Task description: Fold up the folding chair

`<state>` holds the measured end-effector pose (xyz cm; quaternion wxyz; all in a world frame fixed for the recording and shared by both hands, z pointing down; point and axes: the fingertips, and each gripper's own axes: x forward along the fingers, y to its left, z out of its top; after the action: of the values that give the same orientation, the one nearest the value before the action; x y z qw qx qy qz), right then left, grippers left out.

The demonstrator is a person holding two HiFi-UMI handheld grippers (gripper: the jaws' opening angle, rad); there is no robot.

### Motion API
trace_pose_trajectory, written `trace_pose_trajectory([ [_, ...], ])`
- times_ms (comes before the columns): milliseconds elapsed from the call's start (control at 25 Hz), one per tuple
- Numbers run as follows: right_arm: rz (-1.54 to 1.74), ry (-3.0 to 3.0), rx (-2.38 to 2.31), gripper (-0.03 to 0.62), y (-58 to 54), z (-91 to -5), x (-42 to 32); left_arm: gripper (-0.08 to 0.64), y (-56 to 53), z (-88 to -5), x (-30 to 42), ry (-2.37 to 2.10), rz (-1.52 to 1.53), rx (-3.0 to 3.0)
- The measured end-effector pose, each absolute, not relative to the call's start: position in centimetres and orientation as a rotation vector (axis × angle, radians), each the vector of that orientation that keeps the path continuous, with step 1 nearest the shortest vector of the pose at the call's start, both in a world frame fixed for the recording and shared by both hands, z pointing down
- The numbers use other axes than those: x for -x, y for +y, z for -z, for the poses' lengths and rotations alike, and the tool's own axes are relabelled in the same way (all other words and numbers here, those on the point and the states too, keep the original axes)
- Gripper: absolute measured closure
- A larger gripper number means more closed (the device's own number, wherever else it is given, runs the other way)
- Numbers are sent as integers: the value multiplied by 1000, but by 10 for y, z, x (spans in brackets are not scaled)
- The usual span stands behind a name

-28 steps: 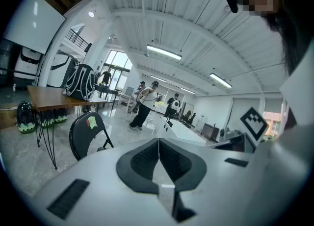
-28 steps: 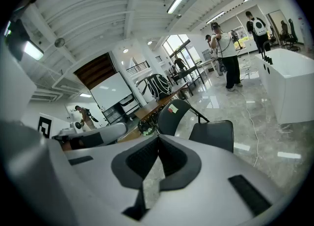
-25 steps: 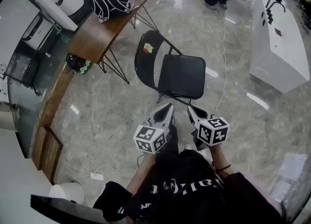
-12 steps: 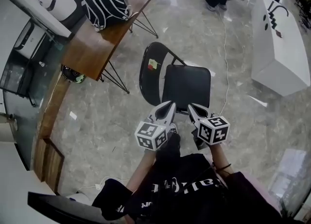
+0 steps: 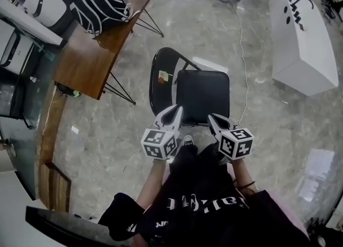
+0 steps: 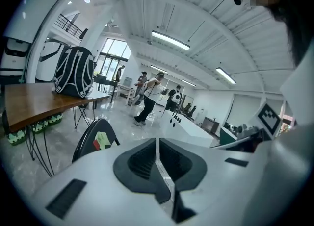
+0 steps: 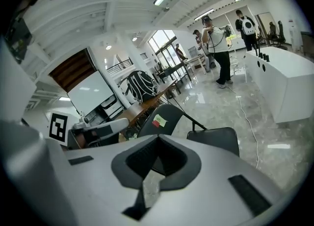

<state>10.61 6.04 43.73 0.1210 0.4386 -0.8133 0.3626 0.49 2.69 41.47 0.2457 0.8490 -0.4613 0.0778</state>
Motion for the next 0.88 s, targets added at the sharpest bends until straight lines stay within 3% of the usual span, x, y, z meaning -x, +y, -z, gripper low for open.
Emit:
trace_pose_trajectory([
  [520, -1084, -2299, -1147, 577, -11, -495, -118, 457, -57, -457, 66, -1514, -351, -2118],
  [880, -1108, -2237, -1133, 577, -47, -543, -144, 313, -100, -514, 118, -1543, -567, -1936],
])
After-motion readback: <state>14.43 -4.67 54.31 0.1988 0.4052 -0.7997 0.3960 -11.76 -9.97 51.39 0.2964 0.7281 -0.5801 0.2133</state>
